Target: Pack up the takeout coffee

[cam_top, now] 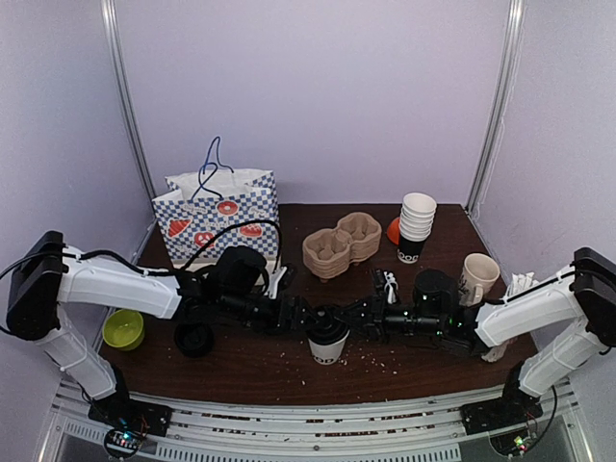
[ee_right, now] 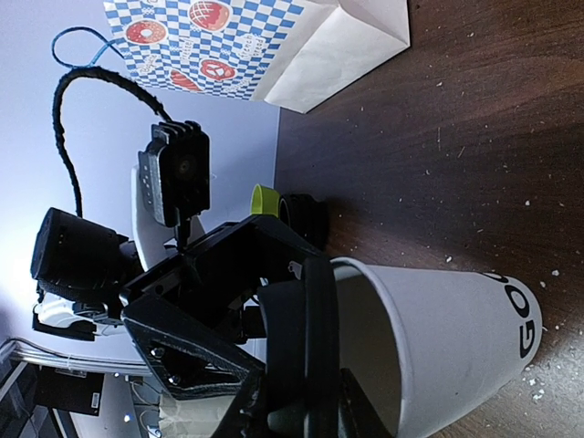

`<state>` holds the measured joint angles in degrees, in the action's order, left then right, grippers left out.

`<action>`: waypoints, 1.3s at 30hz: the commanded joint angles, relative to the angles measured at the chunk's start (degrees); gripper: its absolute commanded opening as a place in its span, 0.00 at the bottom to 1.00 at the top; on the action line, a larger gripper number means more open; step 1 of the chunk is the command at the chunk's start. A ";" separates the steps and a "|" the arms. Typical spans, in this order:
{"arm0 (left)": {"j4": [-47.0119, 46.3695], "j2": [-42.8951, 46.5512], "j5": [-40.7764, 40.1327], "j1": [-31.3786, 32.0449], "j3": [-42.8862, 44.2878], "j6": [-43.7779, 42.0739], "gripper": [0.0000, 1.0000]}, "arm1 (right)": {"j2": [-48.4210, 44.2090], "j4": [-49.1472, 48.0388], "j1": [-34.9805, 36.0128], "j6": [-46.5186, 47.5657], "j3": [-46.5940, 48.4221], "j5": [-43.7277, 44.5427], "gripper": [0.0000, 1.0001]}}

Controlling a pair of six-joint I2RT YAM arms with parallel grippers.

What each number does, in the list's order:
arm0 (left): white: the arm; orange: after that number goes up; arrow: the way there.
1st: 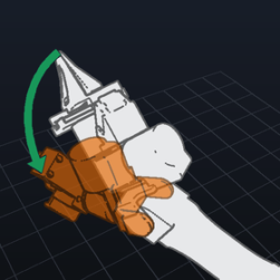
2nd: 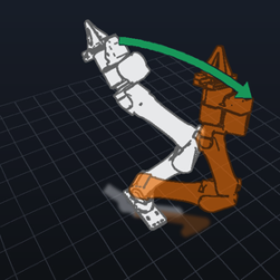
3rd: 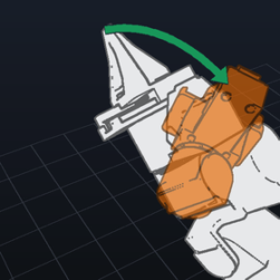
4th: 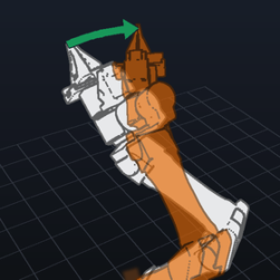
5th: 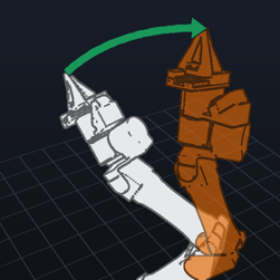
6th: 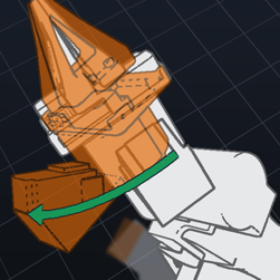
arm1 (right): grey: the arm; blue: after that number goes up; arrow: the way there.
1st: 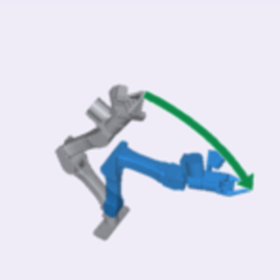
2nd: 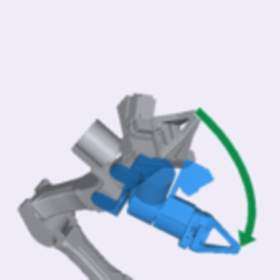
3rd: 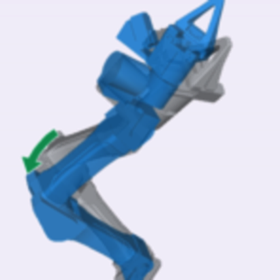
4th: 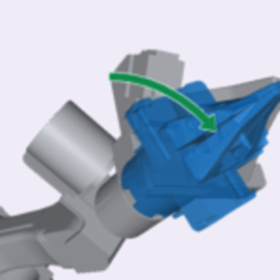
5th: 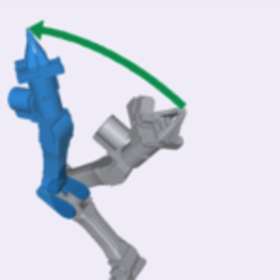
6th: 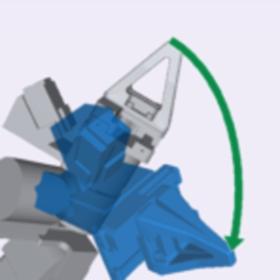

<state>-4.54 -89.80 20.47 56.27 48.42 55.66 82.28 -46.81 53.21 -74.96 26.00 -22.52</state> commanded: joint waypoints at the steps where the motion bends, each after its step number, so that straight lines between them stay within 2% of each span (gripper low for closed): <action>1: 1.37 -1.70 -0.50 0.24 1.09 -1.77 0.83 | -1.58 6.79 -0.24 2.36 0.11 0.52 0.18; 7: 1.75 -2.68 -0.51 0.24 1.42 -2.04 0.82 | -3.14 12.67 -0.22 4.43 1.96 1.07 0.29; 20: 2.82 -4.67 -0.69 0.68 3.01 -3.27 0.81 | -6.72 22.88 -0.20 8.22 5.60 2.92 0.45; 39: 3.21 -5.71 -0.73 0.77 3.58 -3.64 0.80 | -10.02 36.90 -0.08 13.56 11.83 5.47 0.56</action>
<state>-4.80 -93.76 21.41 56.84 52.10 53.45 73.78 -14.35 53.25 -63.53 35.68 -19.42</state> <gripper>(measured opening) 0.802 0.552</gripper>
